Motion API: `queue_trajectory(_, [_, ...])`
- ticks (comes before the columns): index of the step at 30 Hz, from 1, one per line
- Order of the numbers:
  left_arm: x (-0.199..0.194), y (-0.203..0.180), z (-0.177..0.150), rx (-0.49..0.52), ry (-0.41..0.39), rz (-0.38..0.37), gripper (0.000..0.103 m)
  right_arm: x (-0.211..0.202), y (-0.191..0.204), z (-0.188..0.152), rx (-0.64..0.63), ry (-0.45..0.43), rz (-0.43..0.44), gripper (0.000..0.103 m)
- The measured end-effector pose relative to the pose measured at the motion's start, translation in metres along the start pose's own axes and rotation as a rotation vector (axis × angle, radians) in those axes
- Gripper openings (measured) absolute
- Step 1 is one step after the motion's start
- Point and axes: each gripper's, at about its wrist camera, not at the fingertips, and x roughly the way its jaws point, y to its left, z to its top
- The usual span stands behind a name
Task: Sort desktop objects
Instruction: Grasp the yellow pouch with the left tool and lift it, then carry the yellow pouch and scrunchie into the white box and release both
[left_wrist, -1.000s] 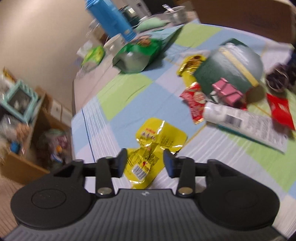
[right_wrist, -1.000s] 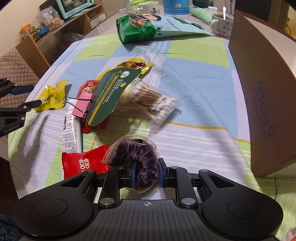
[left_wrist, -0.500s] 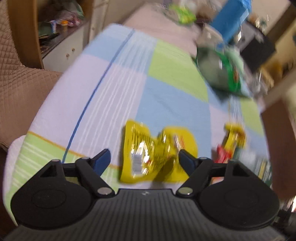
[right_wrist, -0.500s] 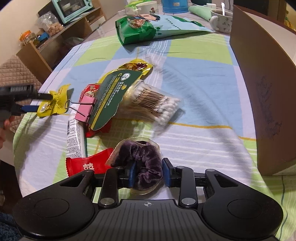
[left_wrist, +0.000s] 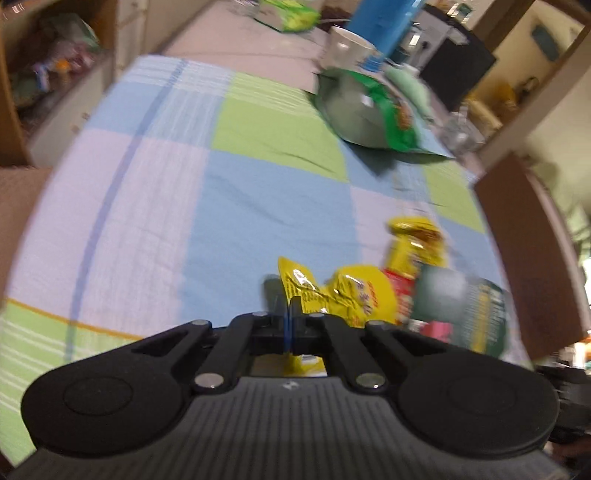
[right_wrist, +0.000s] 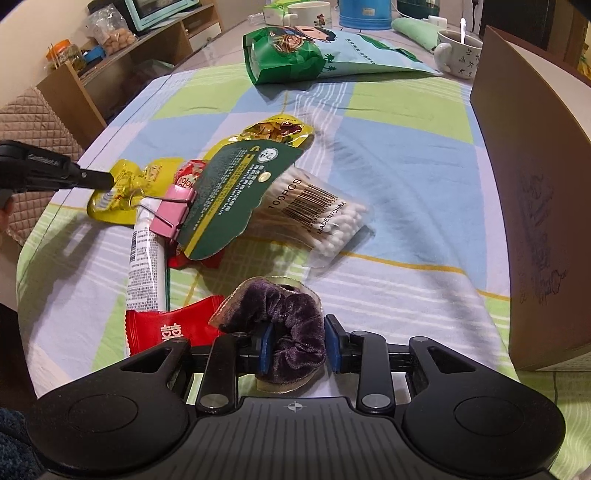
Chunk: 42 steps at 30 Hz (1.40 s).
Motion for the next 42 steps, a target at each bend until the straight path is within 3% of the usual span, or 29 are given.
queue_trajectory(1, [0.000,0.001,-0.001,-0.024,0.017,-0.044,0.000,0.000,0.000,0.000,0.001,0.000,0.002,0.033])
queue_trajectory(4, [0.011,0.014,-0.008,-0.177,0.055,-0.124,0.019,0.001,-0.001,0.000,0.006,-0.001,0.005,0.033])
queue_trajectory(5, [0.015,0.017,-0.011,-0.216,0.061,-0.145,0.019,0.001,-0.001,0.000,0.009,-0.003,0.005,0.033])
queue_trajectory(9, [0.029,0.021,-0.019,-0.302,0.070,-0.226,0.019,0.000,-0.002,0.000,0.010,-0.006,0.007,0.033])
queue_trajectory(11, [0.033,0.020,-0.021,-0.294,0.066,-0.254,0.004,-0.001,-0.001,-0.001,0.006,-0.006,0.006,0.033])
queue_trajectory(14, [0.026,0.020,-0.022,-0.326,0.003,-0.355,0.001,-0.002,0.000,-0.002,0.001,-0.009,-0.006,0.032])
queue_trajectory(15, [0.022,0.017,-0.020,-0.309,-0.011,-0.357,0.001,-0.003,0.000,-0.003,0.000,-0.009,-0.015,0.018])
queue_trajectory(21, [-0.010,-0.008,-0.008,-0.171,-0.065,-0.337,0.001,-0.015,-0.003,-0.003,0.021,-0.032,-0.008,0.017])
queue_trajectory(25, [-0.031,-0.018,-0.001,-0.144,-0.101,-0.381,0.000,-0.028,-0.002,-0.002,0.037,-0.057,0.003,0.017])
queue_trajectory(30, [-0.048,-0.037,0.003,-0.057,-0.108,-0.367,0.000,-0.046,0.001,-0.001,0.059,-0.092,0.012,0.017])
queue_trajectory(42, [-0.072,-0.108,0.012,0.090,-0.146,-0.441,0.000,-0.126,-0.024,-0.001,0.128,-0.280,-0.014,0.017])
